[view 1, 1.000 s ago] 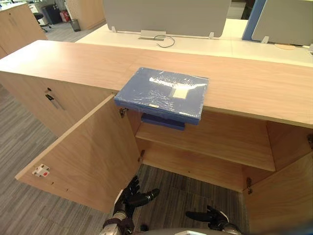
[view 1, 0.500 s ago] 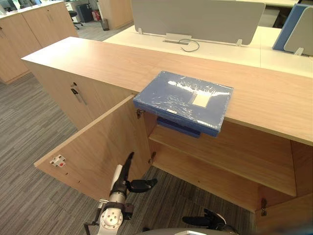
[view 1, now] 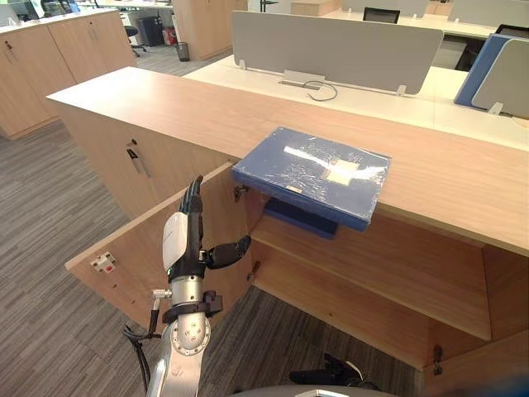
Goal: Walk over to the cabinet, pick up the folder, carry it to the office cabinet, place the folder inside the office cabinet, then close the office cabinet door
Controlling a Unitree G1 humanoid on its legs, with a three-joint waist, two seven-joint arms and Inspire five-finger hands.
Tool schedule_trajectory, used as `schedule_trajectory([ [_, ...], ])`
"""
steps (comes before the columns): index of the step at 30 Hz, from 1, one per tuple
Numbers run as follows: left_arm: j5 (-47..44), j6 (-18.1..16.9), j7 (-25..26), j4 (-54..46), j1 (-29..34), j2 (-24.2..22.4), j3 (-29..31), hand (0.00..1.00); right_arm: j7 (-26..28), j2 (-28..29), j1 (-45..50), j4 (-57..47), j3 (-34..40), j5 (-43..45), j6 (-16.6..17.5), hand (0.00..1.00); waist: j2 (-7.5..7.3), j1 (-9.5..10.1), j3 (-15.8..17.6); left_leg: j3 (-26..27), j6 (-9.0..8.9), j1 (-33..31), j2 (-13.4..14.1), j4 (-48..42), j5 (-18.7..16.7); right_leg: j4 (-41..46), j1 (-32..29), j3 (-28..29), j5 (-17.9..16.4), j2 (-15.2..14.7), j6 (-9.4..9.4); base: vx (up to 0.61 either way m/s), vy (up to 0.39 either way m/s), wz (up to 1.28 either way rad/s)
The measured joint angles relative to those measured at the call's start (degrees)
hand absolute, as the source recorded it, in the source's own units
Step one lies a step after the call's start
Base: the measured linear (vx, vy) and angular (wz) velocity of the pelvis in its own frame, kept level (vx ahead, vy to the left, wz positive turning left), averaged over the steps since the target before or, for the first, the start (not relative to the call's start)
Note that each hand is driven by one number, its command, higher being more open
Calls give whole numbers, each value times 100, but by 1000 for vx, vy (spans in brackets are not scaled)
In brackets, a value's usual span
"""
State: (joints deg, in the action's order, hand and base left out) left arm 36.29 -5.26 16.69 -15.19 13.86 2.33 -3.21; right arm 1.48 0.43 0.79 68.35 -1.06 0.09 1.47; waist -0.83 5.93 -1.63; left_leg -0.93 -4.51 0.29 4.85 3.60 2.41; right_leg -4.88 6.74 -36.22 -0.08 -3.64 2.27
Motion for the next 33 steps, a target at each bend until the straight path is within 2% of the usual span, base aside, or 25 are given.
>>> schedule_trajectory([
  [10, 623, -48, 59, 0, -519, 267, -337, 100, -46, -17, -36, 128, 232, -2, 99, 100, -25, -49, -43, 181, -3, 51, 11, 0, -3, 3, -65, 223, 0, -8, -7, 12, 14, -12],
  [14, 947, -56, 160, 65, -690, 723, -312, 100, -44, -45, -79, 113, 234, -3, 100, 100, -24, -123, -45, 175, 2, 75, 27, 37, -7, 1, -66, 218, 37, 31, -62, 0, 0, 0],
  [22, 1172, -41, 339, 363, -797, 1144, -160, 100, -43, -111, -134, 107, 232, -7, 101, 100, -13, -270, -32, 207, 7, 135, 17, 70, -8, -19, -73, 275, 87, 33, -61, -26, 21, -3],
  [33, 1423, -25, 420, 664, -1267, 1325, -67, 100, -28, -281, -173, 109, 226, -201, 104, 100, 66, -361, 70, 326, 19, 212, 16, 112, -15, -19, -66, 389, 116, 30, -61, 2, 15, -5],
])
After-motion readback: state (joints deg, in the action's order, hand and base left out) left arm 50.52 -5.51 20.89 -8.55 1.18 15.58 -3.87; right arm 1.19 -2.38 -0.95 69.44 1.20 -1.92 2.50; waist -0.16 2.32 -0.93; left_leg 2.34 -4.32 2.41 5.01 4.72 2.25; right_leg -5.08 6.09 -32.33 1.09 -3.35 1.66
